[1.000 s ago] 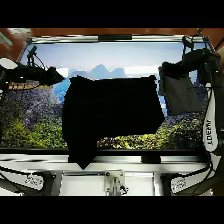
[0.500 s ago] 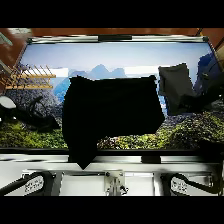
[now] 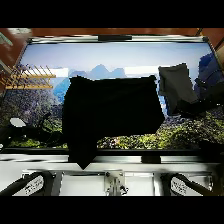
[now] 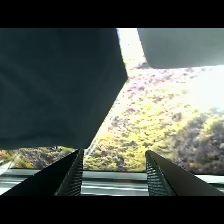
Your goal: Fold the shirts.
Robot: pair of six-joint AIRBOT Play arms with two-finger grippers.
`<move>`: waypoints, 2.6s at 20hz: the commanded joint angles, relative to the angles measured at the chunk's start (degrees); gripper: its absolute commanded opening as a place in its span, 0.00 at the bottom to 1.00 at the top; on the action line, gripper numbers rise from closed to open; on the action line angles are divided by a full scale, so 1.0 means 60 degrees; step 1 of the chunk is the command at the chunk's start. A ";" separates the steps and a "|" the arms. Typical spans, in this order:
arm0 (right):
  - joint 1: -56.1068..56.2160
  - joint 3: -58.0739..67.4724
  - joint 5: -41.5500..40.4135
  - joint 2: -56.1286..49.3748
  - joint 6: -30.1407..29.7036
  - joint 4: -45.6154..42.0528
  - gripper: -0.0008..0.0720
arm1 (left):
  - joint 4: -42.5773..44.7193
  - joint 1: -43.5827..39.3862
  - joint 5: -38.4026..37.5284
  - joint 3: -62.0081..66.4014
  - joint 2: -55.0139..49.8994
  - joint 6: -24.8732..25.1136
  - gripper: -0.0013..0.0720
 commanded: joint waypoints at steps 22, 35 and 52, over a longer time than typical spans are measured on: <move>0.1005 -0.2291 0.1639 -0.1337 0.0739 0.1002 0.88 | -0.0805 -0.0273 0.1089 0.0215 -0.0047 0.0725 0.06; 0.0998 -0.1111 0.1832 -0.1137 0.0291 0.2251 0.09 | -0.1373 -0.0280 0.0437 0.3534 0.0018 0.0787 0.06; 0.0998 0.4765 0.7318 0.5581 -0.1548 0.1778 0.09 | -0.1581 -0.0273 0.4940 1.3453 0.3359 0.0178 0.05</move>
